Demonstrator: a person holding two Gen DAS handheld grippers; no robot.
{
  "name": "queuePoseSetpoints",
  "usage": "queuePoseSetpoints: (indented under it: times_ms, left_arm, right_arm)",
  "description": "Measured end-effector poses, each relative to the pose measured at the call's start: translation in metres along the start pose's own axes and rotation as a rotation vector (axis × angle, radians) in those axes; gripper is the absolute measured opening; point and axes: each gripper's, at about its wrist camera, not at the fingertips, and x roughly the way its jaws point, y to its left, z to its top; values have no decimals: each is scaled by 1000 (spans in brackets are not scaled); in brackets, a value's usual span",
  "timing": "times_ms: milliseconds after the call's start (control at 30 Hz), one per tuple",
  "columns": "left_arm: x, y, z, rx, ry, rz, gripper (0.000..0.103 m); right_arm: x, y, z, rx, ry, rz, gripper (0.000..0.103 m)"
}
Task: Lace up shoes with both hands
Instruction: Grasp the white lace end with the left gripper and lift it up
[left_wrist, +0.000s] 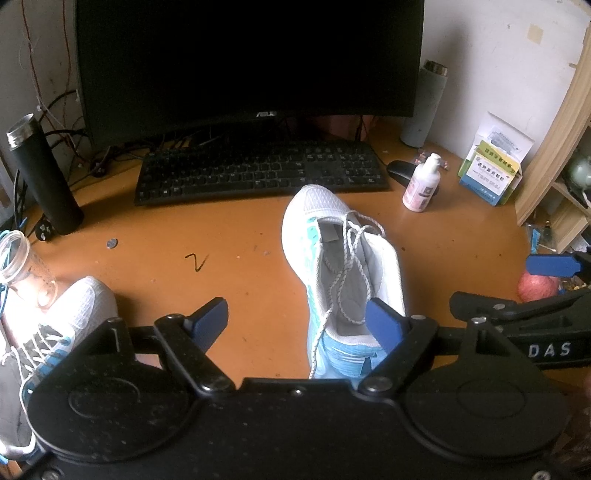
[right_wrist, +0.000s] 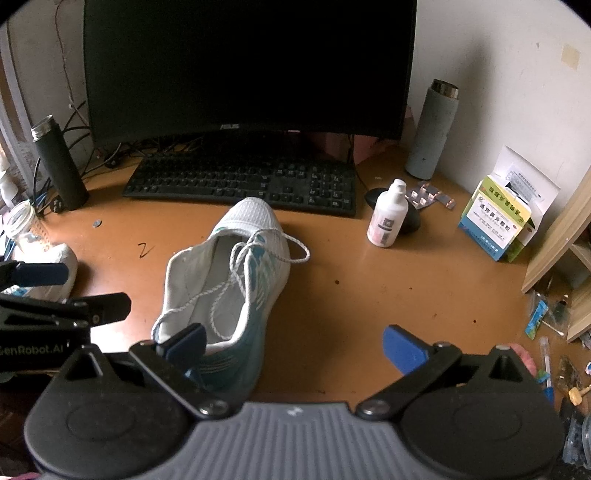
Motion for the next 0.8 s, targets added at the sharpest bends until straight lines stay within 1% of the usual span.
queuePoseSetpoints:
  times_ms: [100,233,267,333,367,433,467,500,533,567,600,700,800]
  left_arm:
    - [1,6,-2,3,-2,12,82]
    - [10,17,-9,0,16,-11,82]
    - [13,18,-11,4,22,-20,82]
    - [26,23,-21,31,62,-30,82]
    - [28,23,-24,39,71,-36,80]
    - [41,24,-37,63,125,-67,75]
    - [43,24,-40,66,137,-75,68]
    - [48,24,-46,63,160,-103,58]
    - [53,23,-51,59,176,-125,53]
    - [58,22,-54,57,183,-137,40]
    - [63,21,-58,57,188,-148,30]
    - [76,19,-61,46,186,-174,27]
    - [80,18,-60,41,174,-189,27]
  right_arm:
    - [-1,-4,1,5,-17,-5,102]
    - [1,-8,-2,-17,-28,3,102]
    - [2,-9,-3,-25,-30,5,102]
    - [4,-11,-6,-37,-31,18,102]
    - [6,-13,-8,-44,-30,25,102]
    - [9,-14,-12,-58,-19,26,102]
    - [10,-15,-14,-59,-14,35,102]
    - [11,-16,-16,-53,-8,51,102]
    - [11,-18,-18,-48,-1,66,102]
    - [12,-18,-20,-45,6,76,102]
    - [13,-18,-22,-46,11,84,102]
    - [12,-17,-25,-57,16,100,100]
    - [11,-15,-29,-70,27,110,98]
